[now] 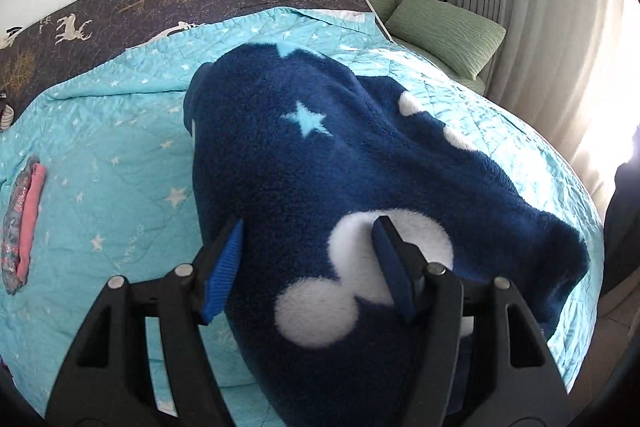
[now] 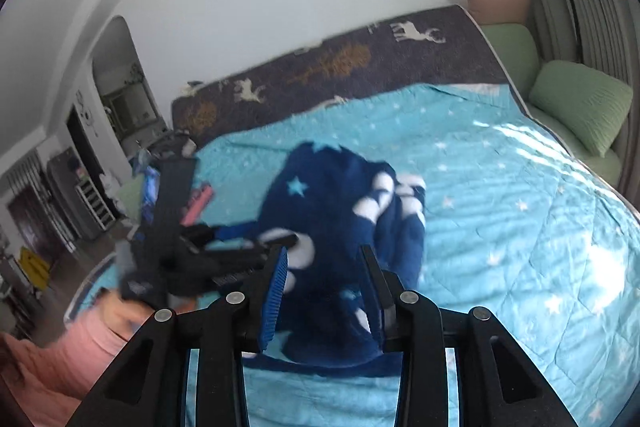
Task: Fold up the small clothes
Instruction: 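Open both grippers and withdraw above the folded navy top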
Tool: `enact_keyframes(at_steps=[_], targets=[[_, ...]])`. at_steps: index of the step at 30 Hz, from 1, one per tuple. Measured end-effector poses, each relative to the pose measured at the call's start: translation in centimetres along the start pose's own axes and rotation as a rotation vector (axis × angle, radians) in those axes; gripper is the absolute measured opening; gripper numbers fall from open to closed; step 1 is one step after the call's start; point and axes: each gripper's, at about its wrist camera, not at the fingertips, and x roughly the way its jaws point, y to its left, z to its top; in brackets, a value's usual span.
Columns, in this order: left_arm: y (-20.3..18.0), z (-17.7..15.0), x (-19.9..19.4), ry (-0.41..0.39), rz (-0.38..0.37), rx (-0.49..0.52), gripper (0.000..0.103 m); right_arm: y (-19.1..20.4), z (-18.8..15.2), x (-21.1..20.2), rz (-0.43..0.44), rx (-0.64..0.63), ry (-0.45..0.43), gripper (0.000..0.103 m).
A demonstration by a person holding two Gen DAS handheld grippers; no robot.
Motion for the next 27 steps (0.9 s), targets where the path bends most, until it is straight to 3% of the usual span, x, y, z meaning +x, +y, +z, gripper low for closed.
enact_keyframes(at_steps=[3, 4, 6, 9, 10, 11, 14, 18, 21, 24, 27], targets=[[0.2, -0.2, 0.3, 0.005, -0.006, -0.006, 0.068, -0.3, 0.1, 0.8, 0.016, 0.017, 0.008, 0.033], [0.2, -0.3, 0.1, 0.003, -0.004, -0.001, 0.069, -0.2, 0.0, 2.1, 0.031, 0.031, 0.038, 0.025], [0.1, -0.4, -0.1, 0.000, 0.000, 0.012, 0.069, -0.2, -0.7, 4.7, 0.039, 0.045, 0.137, 0.012], [0.0, -0.7, 0.1, 0.015, -0.048, 0.018, 0.075, -2.6, -3.4, 9.6, -0.158, 0.090, 0.344, 0.002], [-0.3, -0.9, 0.4, 0.025, -0.059, 0.028, 0.076, -4.5, -4.9, 11.1, -0.131, 0.198, 0.415, 0.001], [-0.5, -1.1, 0.5, 0.020, -0.049, 0.037, 0.077, -5.8, -5.8, 11.7, -0.078, 0.292, 0.429, 0.000], [-0.9, -1.5, 0.6, -0.009, -0.020, 0.057, 0.079, -7.3, -6.1, 11.2, -0.012, 0.383, 0.415, 0.000], [0.2, -1.1, -0.3, -0.008, -0.044, 0.008, 0.079, -6.1, -4.9, 10.3, -0.025, 0.283, 0.405, 0.002], [1.3, -0.6, -1.2, -0.004, -0.075, -0.040, 0.079, -4.8, -2.1, 8.3, 0.012, 0.204, 0.316, 0.006], [1.3, -0.1, -1.6, -0.008, -0.098, -0.039, 0.079, -3.4, 1.3, 7.3, 0.005, 0.118, 0.228, 0.007], [0.5, -0.5, -0.7, 0.030, -0.100, -0.011, 0.079, -2.7, 3.2, 8.5, 0.010, 0.102, 0.209, 0.008]])
